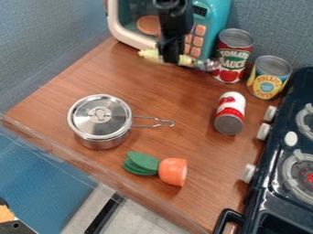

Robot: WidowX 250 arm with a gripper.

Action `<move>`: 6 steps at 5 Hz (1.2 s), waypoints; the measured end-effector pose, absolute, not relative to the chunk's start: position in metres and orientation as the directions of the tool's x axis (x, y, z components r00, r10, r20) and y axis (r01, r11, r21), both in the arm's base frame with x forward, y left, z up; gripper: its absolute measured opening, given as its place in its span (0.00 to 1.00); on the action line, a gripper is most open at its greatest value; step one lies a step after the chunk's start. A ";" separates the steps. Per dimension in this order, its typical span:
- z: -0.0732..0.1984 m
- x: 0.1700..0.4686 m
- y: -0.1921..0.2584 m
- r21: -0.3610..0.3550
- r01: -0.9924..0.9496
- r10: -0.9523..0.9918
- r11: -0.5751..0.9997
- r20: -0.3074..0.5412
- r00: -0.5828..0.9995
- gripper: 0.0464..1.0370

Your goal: Move corn to the upper center of the table

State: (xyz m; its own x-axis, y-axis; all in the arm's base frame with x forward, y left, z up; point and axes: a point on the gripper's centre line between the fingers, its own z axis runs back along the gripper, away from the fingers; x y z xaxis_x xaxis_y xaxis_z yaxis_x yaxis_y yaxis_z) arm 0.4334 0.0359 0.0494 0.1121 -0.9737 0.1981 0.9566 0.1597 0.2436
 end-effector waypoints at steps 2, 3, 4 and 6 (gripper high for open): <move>0.022 0.444 0.024 0.213 0.960 -0.973 0.181 0.183 0.142 0.28; 0.006 0.447 0.027 0.195 0.964 -0.976 0.181 0.153 0.153 0.28; 0.006 0.448 0.027 0.188 0.966 -0.977 0.179 0.151 0.152 0.33; 0.006 0.447 0.026 0.180 0.967 -0.977 0.181 0.142 0.156 0.92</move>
